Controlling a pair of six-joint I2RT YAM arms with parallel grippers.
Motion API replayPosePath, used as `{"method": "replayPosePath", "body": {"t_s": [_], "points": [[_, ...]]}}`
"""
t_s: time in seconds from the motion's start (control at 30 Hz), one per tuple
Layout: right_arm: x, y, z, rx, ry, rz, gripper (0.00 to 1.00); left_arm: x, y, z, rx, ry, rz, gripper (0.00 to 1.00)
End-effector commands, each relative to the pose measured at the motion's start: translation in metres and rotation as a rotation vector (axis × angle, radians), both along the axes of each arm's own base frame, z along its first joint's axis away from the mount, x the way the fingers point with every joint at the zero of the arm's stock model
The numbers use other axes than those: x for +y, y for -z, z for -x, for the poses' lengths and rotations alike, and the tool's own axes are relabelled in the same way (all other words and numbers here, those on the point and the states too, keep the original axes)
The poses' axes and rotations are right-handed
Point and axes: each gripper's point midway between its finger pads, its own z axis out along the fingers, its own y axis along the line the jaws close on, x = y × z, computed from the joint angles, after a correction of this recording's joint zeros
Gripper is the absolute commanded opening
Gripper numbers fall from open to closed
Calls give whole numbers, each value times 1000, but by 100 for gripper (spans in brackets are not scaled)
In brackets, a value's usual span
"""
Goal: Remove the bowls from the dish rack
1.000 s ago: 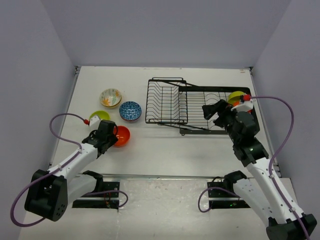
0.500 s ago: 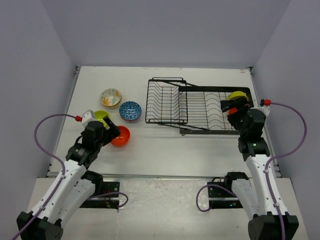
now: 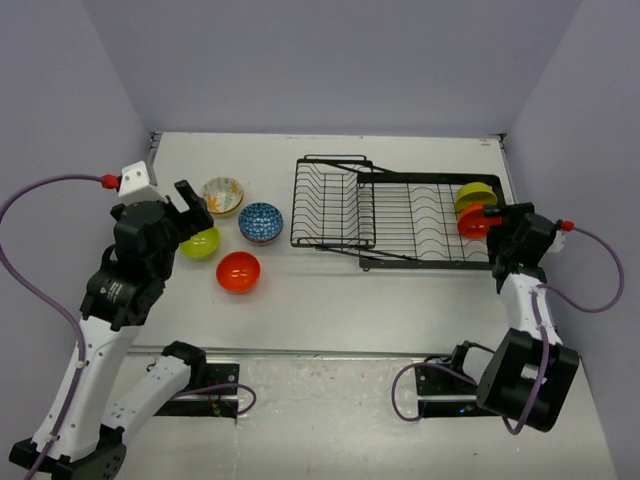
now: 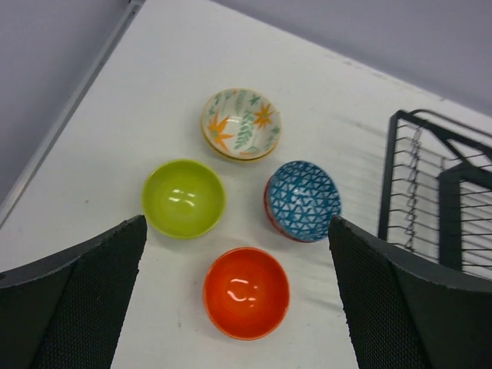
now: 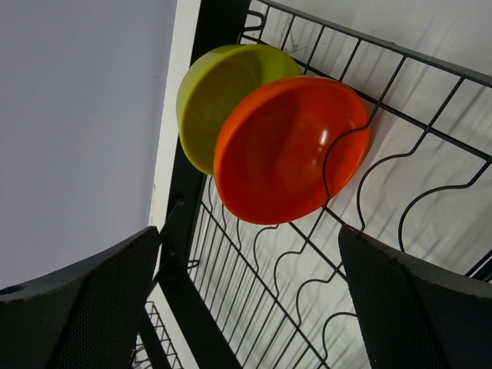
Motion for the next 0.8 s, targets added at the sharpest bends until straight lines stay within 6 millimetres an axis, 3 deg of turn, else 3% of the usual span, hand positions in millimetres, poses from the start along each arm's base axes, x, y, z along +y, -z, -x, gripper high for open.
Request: {"method": "replayPosePath", "body": {"t_s": [0.0,0.1,0.33,0.43,0.7,0.77], "points": [[5,-28,-22,-174,-95,21,99,23,36,3,94,-82,-145,100],[5,-22,-34,-140,-125,-5,99,31,45,9,63,-126,-135,100],[-12,-10,-50,-141,-37,-38,99,28,45,20,-27,-101,-52,100],[-17,1,-58,-134,-21,-59,95,36,40,27,-40,-135,-56,100],[-25,17,-74,-138,-17,-57,74,26,45,21,-34,-82,-45,100],[-25,20,-73,-163,-1,-62,63,25,46,18,-38,-70,-44,100]]}}
